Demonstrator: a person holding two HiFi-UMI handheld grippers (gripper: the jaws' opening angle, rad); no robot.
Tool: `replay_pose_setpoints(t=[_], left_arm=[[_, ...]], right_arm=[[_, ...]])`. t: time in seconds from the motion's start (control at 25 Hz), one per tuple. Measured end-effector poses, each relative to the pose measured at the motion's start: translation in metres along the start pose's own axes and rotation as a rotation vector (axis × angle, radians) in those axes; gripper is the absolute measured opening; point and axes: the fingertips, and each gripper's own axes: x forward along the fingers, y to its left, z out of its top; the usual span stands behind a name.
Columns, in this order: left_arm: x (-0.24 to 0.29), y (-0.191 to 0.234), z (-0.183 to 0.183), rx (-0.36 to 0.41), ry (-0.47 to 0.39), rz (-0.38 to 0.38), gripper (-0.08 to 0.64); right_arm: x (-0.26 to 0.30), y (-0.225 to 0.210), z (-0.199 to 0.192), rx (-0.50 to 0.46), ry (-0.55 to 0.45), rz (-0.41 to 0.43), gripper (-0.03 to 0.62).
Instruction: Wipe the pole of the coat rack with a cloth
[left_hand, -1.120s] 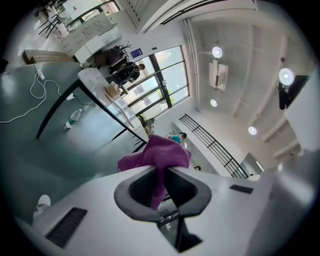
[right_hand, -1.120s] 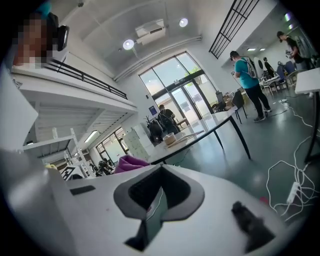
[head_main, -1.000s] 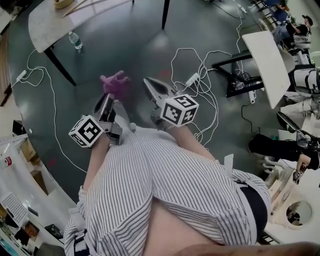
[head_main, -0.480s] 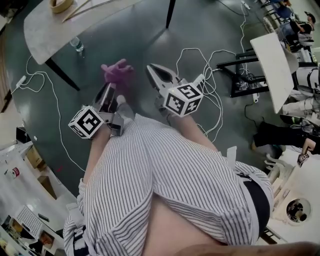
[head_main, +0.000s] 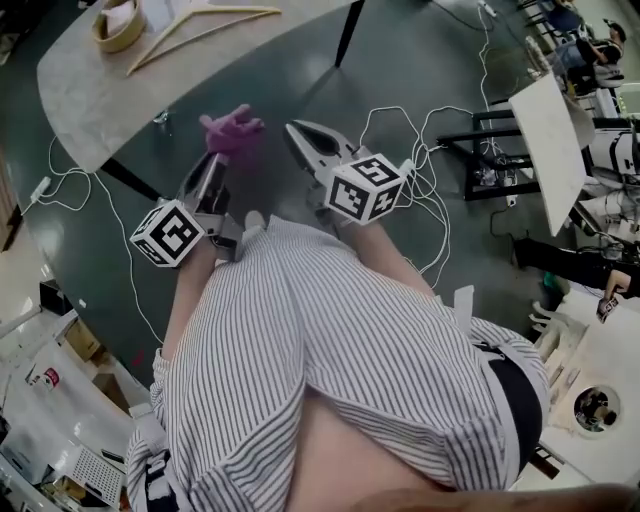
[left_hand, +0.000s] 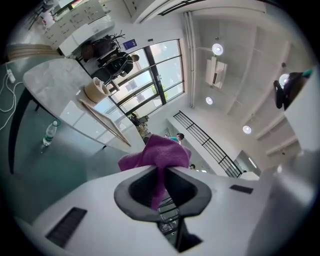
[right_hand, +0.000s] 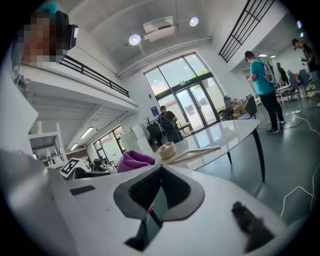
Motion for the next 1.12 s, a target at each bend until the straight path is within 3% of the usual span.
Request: replay_pose_setpoints(t=[0.28,0.48,0.8,1.12], left_arm=[[0.025,0.029,0.019,0.069,0.076,0.034,0.051],[0.039,0.041,0.036,0.089,0.081,0.050,0.051],[0.089,0.069,0.071,0.084,0.069,0.066,0.051],[0.169,0.094,0.117,0.096,0.064,0.089,0.051]], right_arm=[[0.046,-0.018,0.012,0.052,-0.017,-0.054,0.015],[0.062,-0.034,0.011,0.096,0.005,-0.065,0.015],[0.122,-0.062,0.038,0.033,0.026,-0.039,0.015],[0.186,-0.129,0.082,0.045,0.056,-0.017,0.015]])
